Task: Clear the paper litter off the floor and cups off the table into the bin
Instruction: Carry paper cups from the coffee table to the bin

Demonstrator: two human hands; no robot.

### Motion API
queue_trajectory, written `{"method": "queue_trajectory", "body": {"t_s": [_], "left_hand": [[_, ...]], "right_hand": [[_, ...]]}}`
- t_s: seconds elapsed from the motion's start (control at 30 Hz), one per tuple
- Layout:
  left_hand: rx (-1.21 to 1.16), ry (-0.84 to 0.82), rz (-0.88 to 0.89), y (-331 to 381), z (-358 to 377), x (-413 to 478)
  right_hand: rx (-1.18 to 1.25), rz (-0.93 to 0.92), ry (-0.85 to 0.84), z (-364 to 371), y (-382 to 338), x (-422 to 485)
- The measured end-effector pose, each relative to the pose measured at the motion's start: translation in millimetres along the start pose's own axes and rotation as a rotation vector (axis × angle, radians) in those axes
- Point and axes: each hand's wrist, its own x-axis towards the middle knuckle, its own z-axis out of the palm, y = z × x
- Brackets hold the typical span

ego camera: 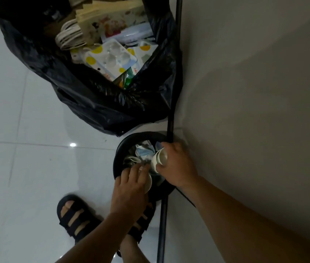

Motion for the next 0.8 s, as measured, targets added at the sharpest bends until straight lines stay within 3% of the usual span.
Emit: {"method": "queue_trajectory", "body": {"t_s": [0.1, 0.23, 0.4, 0.6, 0.8], "left_hand": [[0.005, 0.049, -0.004, -14.3, 10.0, 7.3], [0.079, -0.043, 0.020, -22.3, 30.1, 10.1], [0.099, -0.054, -0.009, -31.4, 30.5, 3.9], [0.047, -0.062, -0.080, -39.3, -33.3, -22.0], [0.037, -0.034, -0.175, -51.5, -141.0, -88.3]], "right_hand": [[-0.042, -0.046, -0.001, 17.2, 4.7, 3.2], [-0.153, -0.143, -0.058, 35.1, 5.6, 2.7], [-0.228, -0.098, -0.052, 37.5, 8.6, -14.6], [-0.251, -0.089, -0.030, -2.5, -16.9, -52.6], [-0.242, -0.140, -0.043, -56.7, -94.6, -121.6]]}}
